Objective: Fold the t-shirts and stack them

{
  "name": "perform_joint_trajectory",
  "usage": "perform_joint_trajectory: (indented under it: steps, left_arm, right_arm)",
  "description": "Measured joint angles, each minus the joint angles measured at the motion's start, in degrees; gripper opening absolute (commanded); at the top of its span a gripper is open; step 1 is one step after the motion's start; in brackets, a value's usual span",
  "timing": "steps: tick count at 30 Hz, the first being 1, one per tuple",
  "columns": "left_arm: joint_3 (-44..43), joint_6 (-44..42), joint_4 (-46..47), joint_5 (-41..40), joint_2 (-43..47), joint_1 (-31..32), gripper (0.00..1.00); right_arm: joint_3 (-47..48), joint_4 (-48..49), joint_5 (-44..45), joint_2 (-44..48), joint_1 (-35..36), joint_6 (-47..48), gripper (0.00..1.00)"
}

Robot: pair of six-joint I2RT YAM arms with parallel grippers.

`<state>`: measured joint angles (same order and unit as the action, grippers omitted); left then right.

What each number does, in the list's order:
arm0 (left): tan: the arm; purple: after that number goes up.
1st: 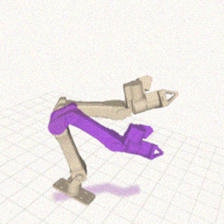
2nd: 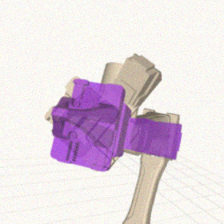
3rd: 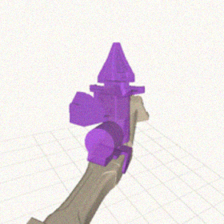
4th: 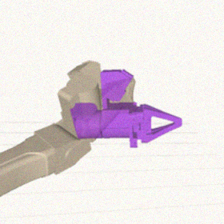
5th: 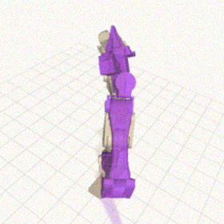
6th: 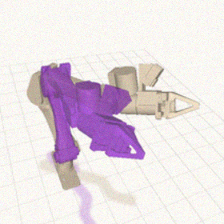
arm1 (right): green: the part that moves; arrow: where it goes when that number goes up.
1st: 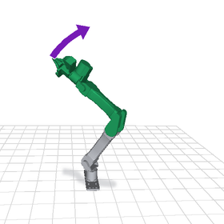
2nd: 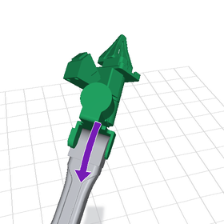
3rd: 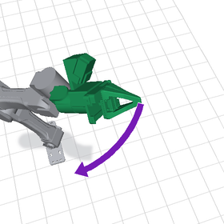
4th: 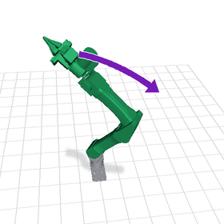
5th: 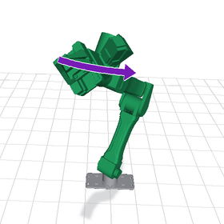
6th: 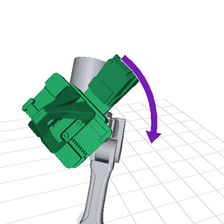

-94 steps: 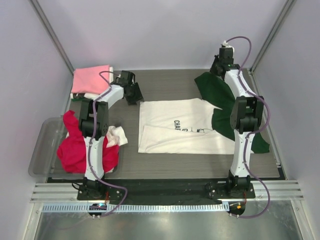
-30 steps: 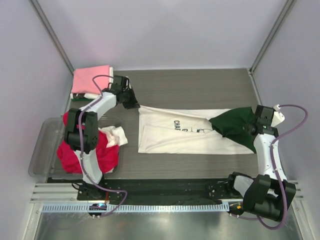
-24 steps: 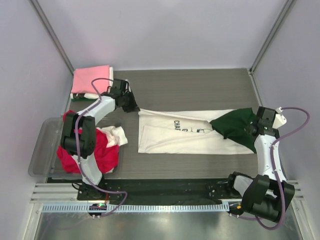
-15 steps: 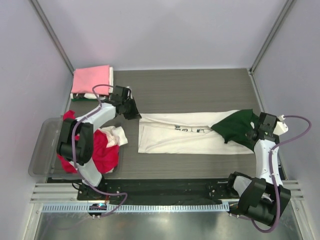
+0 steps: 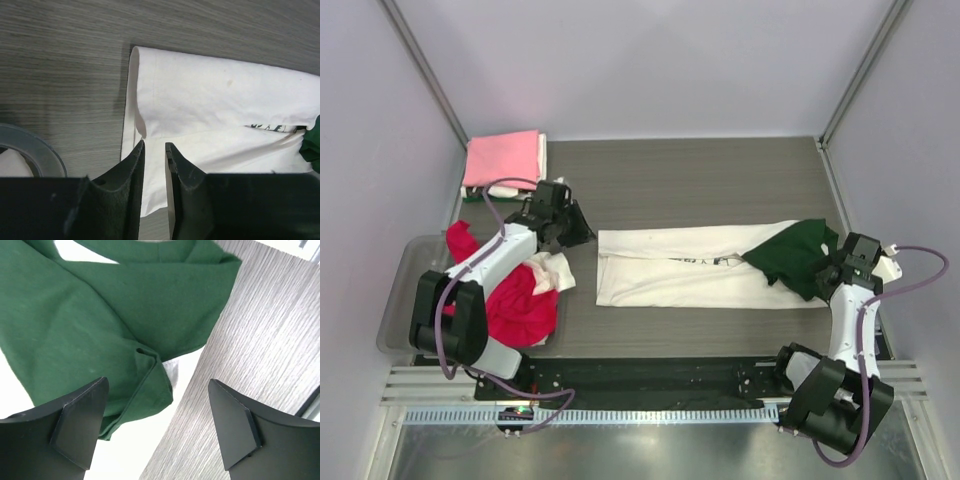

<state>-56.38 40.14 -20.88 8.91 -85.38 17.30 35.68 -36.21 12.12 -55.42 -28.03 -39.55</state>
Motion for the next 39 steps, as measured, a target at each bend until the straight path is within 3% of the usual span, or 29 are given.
perform_joint_trajectory:
  steps: [7, 11, 15, 19, 29, 33, 39]
  left_arm:
    - [-9.33, -1.66, -3.41, -4.28, -0.44, 3.39, 0.30]
    - [-17.46, -3.32, -3.89, -4.68, -7.06, 7.98, 0.30]
    - [-20.31, -3.96, -3.98, -4.00, -15.37, 11.08, 0.29]
    - [-20.31, -4.15, -5.64, -3.28, -22.23, 13.14, 0.29]
    - [-15.34, -2.86, -6.01, -3.02, -24.24, 14.10, 0.24]
    - [-9.75, -0.74, -3.06, -3.10, -20.35, 14.62, 0.25]
    - [1.42, 6.58, 3.34, -2.93, -13.11, 19.34, 0.23]
  right_arm:
    - [4.52, -0.55, -3.43, 2.54, 0.20, -1.03, 0.77]
    - [4.52, 1.64, -7.32, 2.51, 3.19, -2.32, 0.74]
    - [4.50, 5.92, -11.61, -5.18, 8.07, -2.84, 0.62]
    - [2.54, 9.97, -15.08, -14.38, 9.68, -2.86, 0.56]
    - [1.68, 13.31, -16.11, -22.36, 9.77, -2.93, 0.46]
    - [7.65, 14.38, -16.09, -29.68, 11.45, -3.15, 0.46]
    - [21.86, 18.03, -15.23, -44.04, 19.41, -4.13, 0.46]
